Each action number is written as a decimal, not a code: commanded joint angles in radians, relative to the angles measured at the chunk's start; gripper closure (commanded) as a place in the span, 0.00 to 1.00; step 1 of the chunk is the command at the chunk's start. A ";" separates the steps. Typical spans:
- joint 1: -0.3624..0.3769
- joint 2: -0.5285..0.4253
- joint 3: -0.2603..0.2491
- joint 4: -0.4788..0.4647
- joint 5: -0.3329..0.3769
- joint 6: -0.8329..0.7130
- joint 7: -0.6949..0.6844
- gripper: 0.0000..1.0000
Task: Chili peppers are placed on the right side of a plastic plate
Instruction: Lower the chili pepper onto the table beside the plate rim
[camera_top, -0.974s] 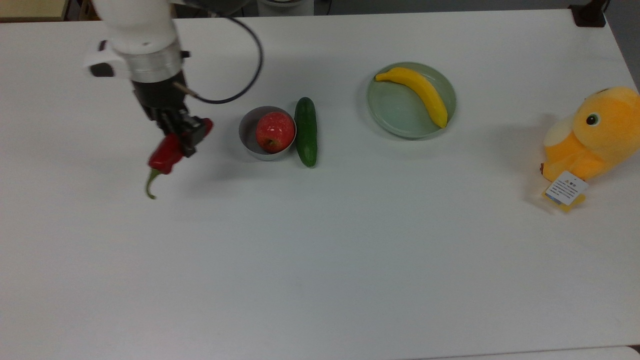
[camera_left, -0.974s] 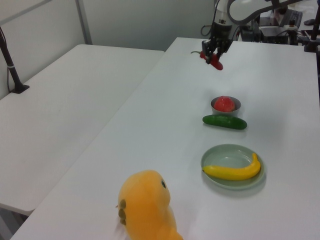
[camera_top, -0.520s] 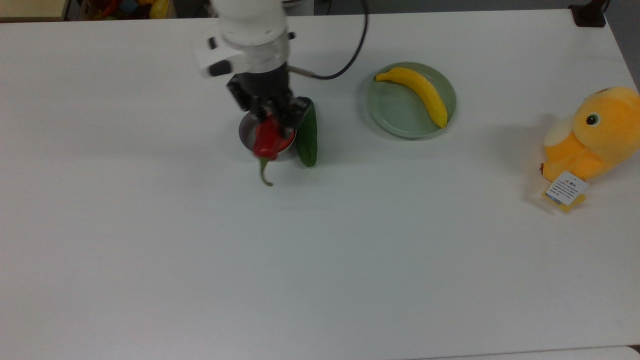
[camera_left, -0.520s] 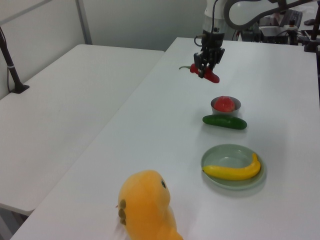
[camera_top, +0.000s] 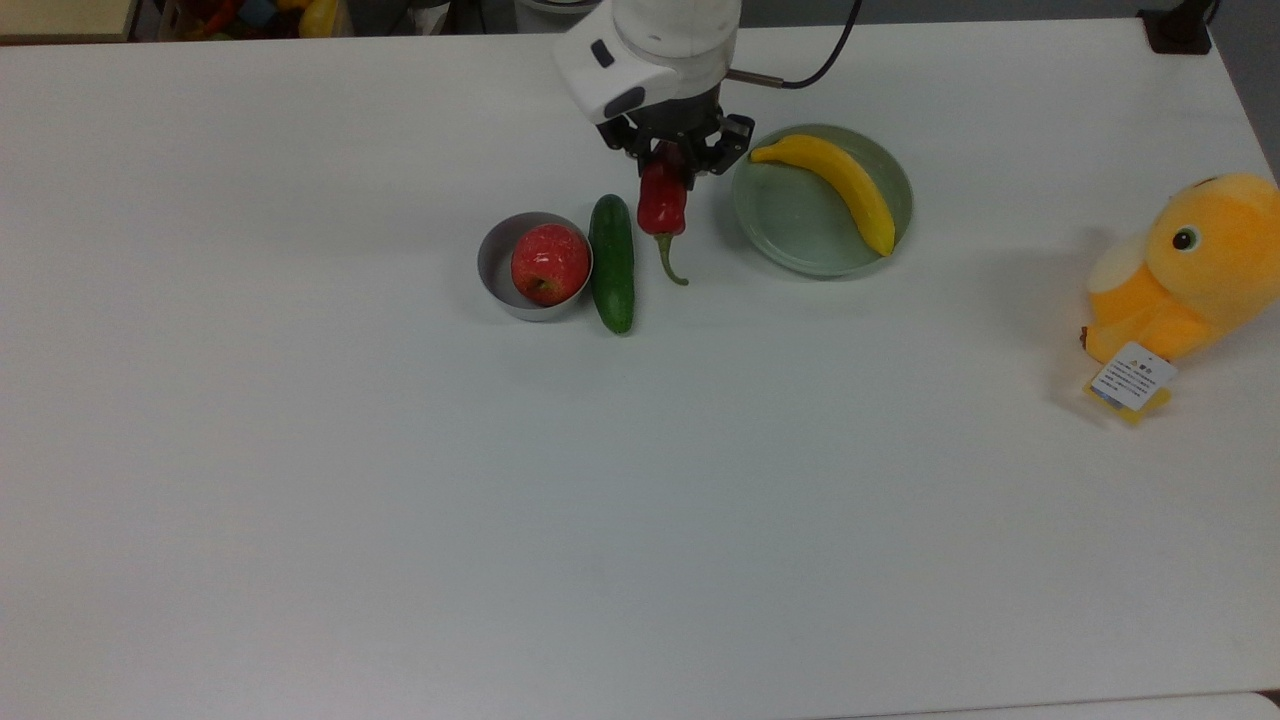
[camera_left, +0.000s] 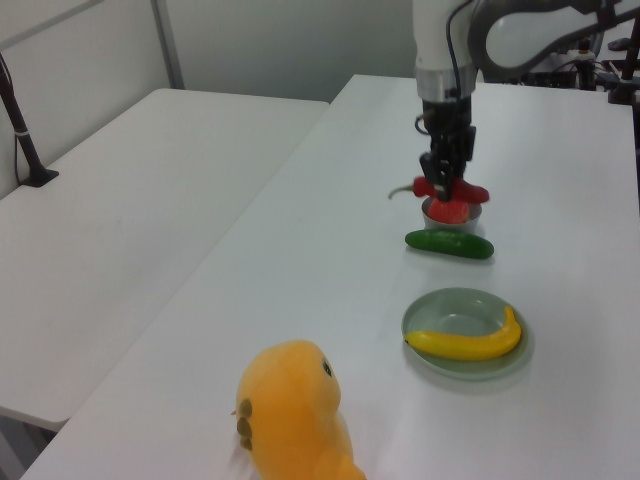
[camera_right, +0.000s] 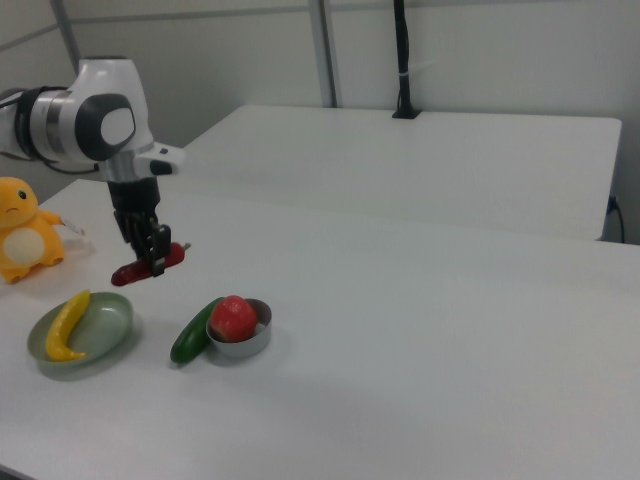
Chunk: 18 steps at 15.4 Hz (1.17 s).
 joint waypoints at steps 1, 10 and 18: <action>0.023 -0.019 -0.003 -0.086 -0.004 -0.021 -0.024 0.62; 0.063 0.036 0.035 -0.154 -0.076 -0.033 -0.054 0.58; 0.065 0.059 0.045 -0.147 -0.107 -0.024 -0.054 0.00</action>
